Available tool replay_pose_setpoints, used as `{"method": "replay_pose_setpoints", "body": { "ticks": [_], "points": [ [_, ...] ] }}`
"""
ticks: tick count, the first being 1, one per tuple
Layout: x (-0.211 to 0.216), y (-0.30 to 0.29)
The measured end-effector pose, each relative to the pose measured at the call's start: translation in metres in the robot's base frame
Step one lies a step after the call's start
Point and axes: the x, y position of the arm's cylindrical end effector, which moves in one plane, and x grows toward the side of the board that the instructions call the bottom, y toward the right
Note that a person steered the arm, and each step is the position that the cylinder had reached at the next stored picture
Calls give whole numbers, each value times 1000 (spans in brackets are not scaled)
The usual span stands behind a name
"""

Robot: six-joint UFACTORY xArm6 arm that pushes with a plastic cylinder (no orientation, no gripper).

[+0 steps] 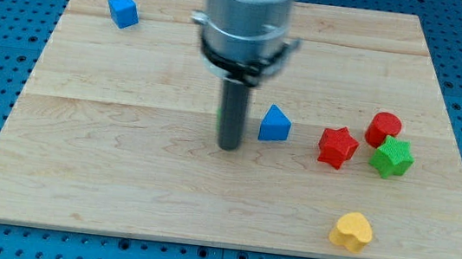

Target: Move the green circle to the top right

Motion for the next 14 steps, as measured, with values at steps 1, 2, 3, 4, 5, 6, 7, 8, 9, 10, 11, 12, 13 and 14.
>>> {"method": "replay_pose_setpoints", "body": {
  "ticks": [1,2,3,4,5,6,7,8,9,10,11,12,13,14],
  "points": [
    [-43,-41],
    [-50,14],
    [-51,98],
    [-54,93],
    [-79,128],
    [-69,149],
    [-37,154],
    [-40,189],
    [-100,208],
    [-171,206],
    [-188,208],
    [-100,232],
    [-90,180],
    [-106,179]
  ]
}}
